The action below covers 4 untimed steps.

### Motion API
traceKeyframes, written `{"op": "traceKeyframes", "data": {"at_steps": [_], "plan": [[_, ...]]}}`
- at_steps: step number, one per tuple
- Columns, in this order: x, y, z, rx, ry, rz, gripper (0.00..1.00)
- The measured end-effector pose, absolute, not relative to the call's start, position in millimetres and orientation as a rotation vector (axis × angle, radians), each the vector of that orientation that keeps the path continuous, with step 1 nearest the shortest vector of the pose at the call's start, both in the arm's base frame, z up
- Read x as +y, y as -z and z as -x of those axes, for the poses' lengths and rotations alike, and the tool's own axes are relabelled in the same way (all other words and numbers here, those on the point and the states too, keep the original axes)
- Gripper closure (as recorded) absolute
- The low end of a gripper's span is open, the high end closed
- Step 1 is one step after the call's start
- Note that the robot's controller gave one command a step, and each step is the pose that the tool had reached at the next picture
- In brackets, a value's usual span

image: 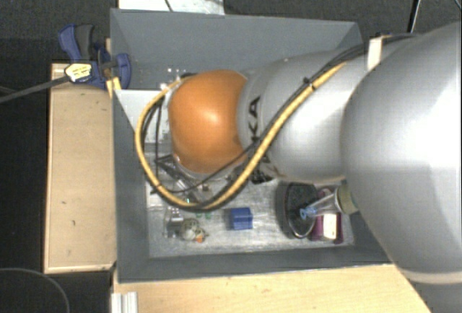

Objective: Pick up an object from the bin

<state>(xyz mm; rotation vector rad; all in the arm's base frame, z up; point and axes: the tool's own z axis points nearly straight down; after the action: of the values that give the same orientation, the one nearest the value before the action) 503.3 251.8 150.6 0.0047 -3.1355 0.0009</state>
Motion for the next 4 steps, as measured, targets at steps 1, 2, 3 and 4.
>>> {"op": "traceKeyframes", "data": {"at_steps": [1,2,3,4], "plan": [[182.1,-69.0,-529.9,-3.147,0.004,0.01,0.0],[114.4,-73.0,-508.6,-3.151,0.004,0.035,0.0],[47.3,-75.7,-506.3,-3.13,-0.003,-0.288,0.0],[50.6,-77.8,-508.2,-3.138,0.004,-0.283,1.0]]}}
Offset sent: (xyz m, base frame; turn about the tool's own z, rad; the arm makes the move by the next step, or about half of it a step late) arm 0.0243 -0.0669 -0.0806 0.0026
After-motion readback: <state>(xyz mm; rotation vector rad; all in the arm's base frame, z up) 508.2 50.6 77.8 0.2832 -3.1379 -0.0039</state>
